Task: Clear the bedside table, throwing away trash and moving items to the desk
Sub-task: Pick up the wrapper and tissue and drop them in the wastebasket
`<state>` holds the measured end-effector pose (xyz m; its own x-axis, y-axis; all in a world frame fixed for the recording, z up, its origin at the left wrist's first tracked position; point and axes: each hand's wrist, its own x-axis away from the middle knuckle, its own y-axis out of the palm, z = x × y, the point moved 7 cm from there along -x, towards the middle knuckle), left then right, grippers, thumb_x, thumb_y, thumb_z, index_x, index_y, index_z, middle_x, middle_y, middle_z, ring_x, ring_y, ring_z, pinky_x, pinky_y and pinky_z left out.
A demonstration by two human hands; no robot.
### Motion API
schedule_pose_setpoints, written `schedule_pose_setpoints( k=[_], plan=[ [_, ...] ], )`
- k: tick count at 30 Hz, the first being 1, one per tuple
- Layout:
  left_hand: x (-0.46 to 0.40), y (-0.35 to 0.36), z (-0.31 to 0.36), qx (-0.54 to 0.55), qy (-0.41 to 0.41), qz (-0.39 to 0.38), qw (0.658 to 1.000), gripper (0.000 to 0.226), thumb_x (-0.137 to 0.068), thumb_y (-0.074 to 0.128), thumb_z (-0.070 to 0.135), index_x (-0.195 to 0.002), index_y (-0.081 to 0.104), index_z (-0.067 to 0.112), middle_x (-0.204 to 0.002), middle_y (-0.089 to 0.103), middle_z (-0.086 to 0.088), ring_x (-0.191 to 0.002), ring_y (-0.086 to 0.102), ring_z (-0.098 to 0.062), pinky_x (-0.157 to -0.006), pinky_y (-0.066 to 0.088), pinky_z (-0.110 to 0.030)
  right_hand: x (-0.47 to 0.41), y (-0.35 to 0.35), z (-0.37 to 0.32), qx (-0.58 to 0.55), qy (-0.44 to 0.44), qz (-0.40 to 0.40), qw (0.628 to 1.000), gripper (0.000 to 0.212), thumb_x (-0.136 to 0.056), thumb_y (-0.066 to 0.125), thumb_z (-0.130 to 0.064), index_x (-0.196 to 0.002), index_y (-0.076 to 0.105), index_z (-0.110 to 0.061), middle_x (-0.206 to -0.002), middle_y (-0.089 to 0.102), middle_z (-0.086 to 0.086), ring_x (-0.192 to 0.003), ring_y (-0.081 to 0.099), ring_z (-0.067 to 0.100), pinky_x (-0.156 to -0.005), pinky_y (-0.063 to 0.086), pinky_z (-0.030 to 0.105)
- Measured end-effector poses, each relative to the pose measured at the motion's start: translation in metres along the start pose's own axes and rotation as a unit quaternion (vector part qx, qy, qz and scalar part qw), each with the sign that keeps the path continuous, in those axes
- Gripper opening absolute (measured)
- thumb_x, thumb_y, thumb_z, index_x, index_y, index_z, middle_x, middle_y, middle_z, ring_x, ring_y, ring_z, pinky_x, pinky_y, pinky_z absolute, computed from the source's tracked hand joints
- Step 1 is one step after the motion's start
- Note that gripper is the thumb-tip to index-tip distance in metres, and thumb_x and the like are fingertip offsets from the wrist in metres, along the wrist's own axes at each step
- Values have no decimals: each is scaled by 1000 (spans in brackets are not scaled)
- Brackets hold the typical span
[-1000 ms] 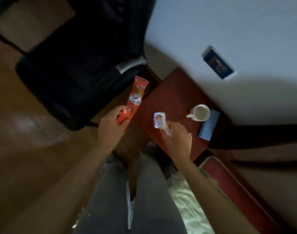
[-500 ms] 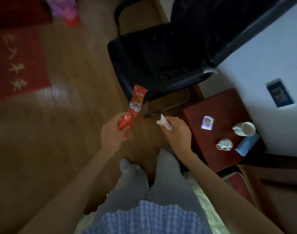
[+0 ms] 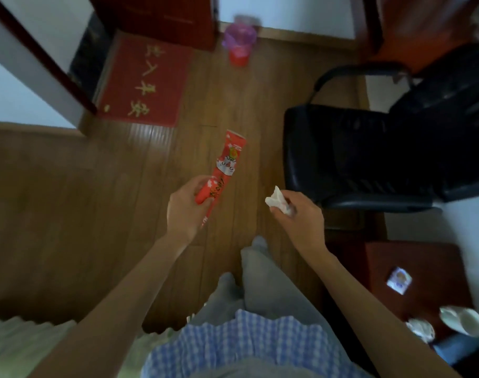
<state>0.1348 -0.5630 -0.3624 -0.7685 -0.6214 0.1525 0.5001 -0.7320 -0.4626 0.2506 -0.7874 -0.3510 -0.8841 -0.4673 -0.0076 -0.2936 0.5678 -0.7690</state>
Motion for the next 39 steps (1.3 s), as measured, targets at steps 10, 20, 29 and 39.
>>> schedule_pose_setpoints(
  k=[10, 20, 29, 39],
  plan=[
    [-124, -28, -12, -3, -36, 41, 999, 50, -74, 72, 7, -112, 60, 38, -79, 62, 34, -76, 65, 10, -63, 50, -8, -160, 49, -32, -41, -27, -39, 998, 33, -84, 68, -33, -112, 63, -17, -100, 68, 0, -87, 63, 10, -76, 54, 25],
    [-311, -41, 20, -11, -63, 55, 996, 48, -75, 71, 7, -113, 62, 35, -88, 69, 16, -72, 66, 1, -67, 56, -23, -362, 71, -61, -35, -48, -50, 997, 25, -83, 68, -34, -101, 65, -17, -85, 58, -13, -68, 54, -4, -62, 41, 4],
    [-490, -81, 26, -17, -51, 48, 997, 44, -76, 70, 4, -112, 64, 28, -94, 71, 7, -83, 68, -7, -74, 58, -28, -526, 132, -94, -47, -14, -64, 997, 28, -84, 65, -39, -106, 63, -22, -89, 59, -14, -74, 54, -5, -68, 38, 8],
    [-694, -109, 60, -84, 9, -43, 995, 47, -72, 72, 7, -113, 63, 29, -99, 70, 4, -91, 65, -10, -82, 51, -25, -679, 144, -140, -54, 40, 55, 996, 21, -82, 62, -47, -100, 52, -39, -74, 52, -30, -71, 58, -7, -60, 44, 9]
  ],
)
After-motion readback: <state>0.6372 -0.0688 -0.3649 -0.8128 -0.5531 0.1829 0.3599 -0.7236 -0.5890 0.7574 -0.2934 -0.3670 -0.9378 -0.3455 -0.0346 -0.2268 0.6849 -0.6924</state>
